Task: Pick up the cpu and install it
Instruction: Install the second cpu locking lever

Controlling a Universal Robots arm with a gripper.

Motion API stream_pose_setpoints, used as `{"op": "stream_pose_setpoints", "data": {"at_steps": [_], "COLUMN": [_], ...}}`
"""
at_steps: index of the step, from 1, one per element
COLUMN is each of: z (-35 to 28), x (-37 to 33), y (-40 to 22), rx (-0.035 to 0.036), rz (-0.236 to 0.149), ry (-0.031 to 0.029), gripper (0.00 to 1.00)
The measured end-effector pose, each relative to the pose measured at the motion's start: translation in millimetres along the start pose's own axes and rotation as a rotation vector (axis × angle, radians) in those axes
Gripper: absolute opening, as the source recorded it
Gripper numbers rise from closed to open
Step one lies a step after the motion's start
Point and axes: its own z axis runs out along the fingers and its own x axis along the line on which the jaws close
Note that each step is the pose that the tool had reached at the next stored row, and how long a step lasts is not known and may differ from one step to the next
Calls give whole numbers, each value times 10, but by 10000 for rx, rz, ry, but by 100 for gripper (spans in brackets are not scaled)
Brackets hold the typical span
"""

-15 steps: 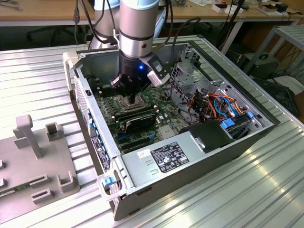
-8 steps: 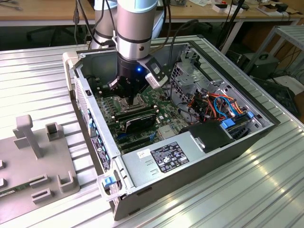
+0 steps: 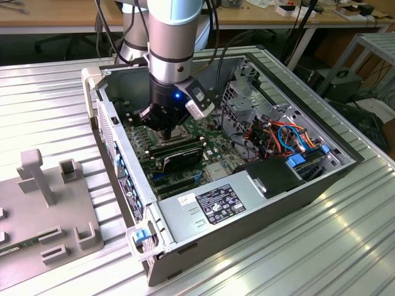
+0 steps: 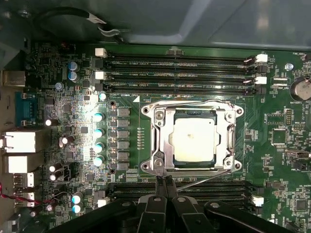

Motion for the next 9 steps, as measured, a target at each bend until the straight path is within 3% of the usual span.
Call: {"op": "stream_pose_setpoints", "data": {"at_steps": [9], "z": [31], "x": [20], "y": [1], "rx": [-1], "rz": [2], "ry": [-1], "gripper": [11]}}
